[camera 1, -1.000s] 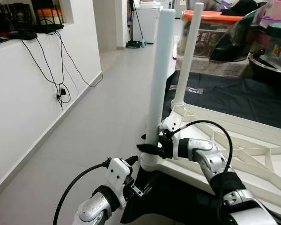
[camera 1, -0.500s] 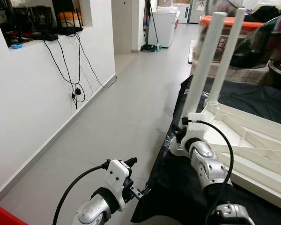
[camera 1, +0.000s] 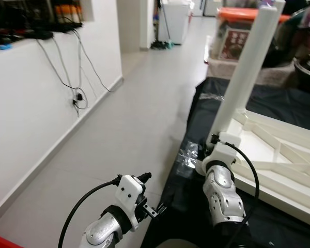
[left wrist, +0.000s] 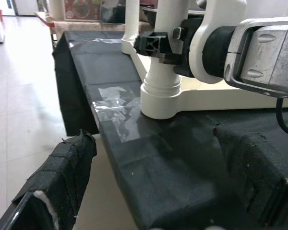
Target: Building children table
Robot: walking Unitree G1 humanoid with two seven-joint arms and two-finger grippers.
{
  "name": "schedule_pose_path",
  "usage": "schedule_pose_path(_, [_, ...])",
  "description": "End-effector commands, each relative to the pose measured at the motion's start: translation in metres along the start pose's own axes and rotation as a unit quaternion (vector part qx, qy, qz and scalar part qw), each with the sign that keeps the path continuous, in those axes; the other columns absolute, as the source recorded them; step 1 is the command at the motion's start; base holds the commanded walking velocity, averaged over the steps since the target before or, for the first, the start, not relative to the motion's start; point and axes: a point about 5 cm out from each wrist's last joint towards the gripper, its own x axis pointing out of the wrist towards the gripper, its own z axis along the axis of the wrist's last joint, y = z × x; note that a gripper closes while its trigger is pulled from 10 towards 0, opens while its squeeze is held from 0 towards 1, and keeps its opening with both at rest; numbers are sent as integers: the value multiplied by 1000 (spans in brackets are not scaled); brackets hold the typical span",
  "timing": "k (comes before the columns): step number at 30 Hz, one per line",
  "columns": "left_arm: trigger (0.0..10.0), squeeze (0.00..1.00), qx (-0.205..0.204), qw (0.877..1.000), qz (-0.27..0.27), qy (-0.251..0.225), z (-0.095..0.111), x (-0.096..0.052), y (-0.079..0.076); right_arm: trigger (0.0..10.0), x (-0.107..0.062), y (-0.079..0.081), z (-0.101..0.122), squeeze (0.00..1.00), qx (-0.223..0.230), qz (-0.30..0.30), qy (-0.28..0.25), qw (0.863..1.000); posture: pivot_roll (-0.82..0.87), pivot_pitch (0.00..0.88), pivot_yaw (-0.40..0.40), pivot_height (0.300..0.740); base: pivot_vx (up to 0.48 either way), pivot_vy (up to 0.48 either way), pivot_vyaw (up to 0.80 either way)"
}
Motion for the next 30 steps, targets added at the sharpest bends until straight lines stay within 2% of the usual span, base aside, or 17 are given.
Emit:
schedule_pose_path(1, [10000,0,-3,1000,1,8,-3,-2,1,10000,0,1,3,0,0,-1,-10,1000,74,0,-35,740,0,0,0])
schedule_pose_path(4, [10000,0,-5,1000,0,7,-3,-1,0,10000,11,0,16,0,53,88,-46,994,75,0,-36,740,0,0,0])
schedule_pose_path(5, [10000,0,-5,1000,0,7,-3,-1,0,10000,11,0,16,0,53,88,-46,994,75,0,-36,740,0,0,0])
schedule_pose_path(7, [10000,0,-5,1000,1,7,-3,-1,0,10000,19,2,25,0,93,190,-40,977,75,0,-35,740,0,0,0])
schedule_pose_path(8, [10000,0,-5,1000,1,7,-3,-1,0,10000,19,2,25,0,93,190,-40,977,75,0,-35,740,0,0,0])
schedule_pose_path(10, [10000,0,-6,1000,0,7,-3,-1,0,10000,22,2,31,0,87,299,-29,950,72,0,-32,740,0,0,0])
schedule_pose_path(11, [10000,0,-6,1000,0,7,-3,-1,0,10000,22,2,31,0,87,299,-29,950,72,0,-32,740,0,0,0])
schedule_pose_path(13, [10000,0,-5,1000,-1,7,-3,-1,1,10000,20,1,26,0,37,414,14,909,77,0,-28,740,0,0,0])
schedule_pose_path(14, [10000,0,-5,1000,-1,7,-3,-1,1,10000,20,1,26,0,37,414,14,909,77,0,-28,740,0,0,0])
schedule_pose_path(15, [10000,0,-4,1000,-2,8,-3,-1,1,10000,18,2,23,0,21,460,36,887,79,0,-28,740,0,0,0])
schedule_pose_path(16, [10000,0,-4,1000,-2,8,-3,-1,1,10000,18,2,23,0,21,460,36,887,79,0,-28,740,0,0,0])
schedule_pose_path(19, [10000,0,-1,1000,0,8,-2,-1,1,10000,7,3,13,0,-18,577,103,810,86,0,-30,740,0,0,0])
schedule_pose_path(21, [10000,0,0,1000,1,8,-2,-2,2,10000,3,3,9,0,-34,627,134,767,92,0,-30,740,0,0,0])
schedule_pose_path(22, [10000,0,0,1000,1,8,-2,-2,2,10000,3,3,9,0,-34,627,134,767,92,0,-30,740,0,0,0])
schedule_pose_path(25, [10000,0,0,1000,1,9,-2,-2,1,10000,3,3,6,0,-54,664,158,729,94,0,-29,740,0,0,0])
schedule_pose_path(29, [10000,0,0,1000,1,9,-2,-3,1,10000,7,4,7,0,-71,678,171,712,94,0,-28,740,0,0,0])
schedule_pose_path(30, [10000,0,0,1000,1,10,-2,-3,1,2784,7,5,7,0,-79,680,168,710,94,0,-30,740,0,0,0])
